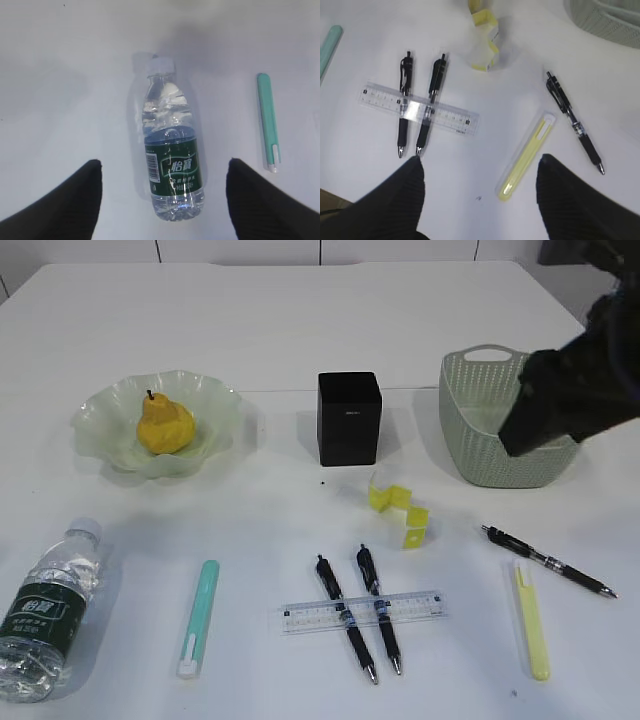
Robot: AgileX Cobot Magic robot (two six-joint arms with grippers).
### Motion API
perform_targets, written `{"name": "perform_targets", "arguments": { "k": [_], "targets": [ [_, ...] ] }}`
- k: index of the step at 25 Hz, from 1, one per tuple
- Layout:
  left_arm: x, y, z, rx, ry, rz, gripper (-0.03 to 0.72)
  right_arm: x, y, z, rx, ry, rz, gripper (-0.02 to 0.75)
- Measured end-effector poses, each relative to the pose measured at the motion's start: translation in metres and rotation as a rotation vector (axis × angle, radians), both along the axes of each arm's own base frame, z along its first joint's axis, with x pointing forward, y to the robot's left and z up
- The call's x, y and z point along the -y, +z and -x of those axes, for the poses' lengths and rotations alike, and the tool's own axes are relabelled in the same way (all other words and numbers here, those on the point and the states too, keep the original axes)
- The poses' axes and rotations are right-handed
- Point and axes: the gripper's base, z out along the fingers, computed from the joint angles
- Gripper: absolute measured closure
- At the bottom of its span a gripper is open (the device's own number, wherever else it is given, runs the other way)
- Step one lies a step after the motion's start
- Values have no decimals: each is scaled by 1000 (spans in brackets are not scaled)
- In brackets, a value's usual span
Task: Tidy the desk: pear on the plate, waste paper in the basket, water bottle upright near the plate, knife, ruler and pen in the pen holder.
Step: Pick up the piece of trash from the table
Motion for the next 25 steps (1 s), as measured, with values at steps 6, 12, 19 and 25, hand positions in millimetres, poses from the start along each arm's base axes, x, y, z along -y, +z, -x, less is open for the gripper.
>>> {"name": "perform_targets", "arguments": {
  "k": [6, 12, 19, 25],
  "targets": [
    [0, 2, 4, -16, -3, -1, 139, -17, -6, -47, -61, 20, 23, 221],
    [-2, 1, 6, -27, -7, -21, 139, -40, -33, -83, -118, 61, 59, 221],
    [-3, 1, 7, -36, -10, -35, 146, -54, -83, -121, -213, 57, 109, 220],
    [-3, 1, 7, -36, -10, -35, 147, -58, -118, -139, -267, 41, 150, 221]
  ]
}}
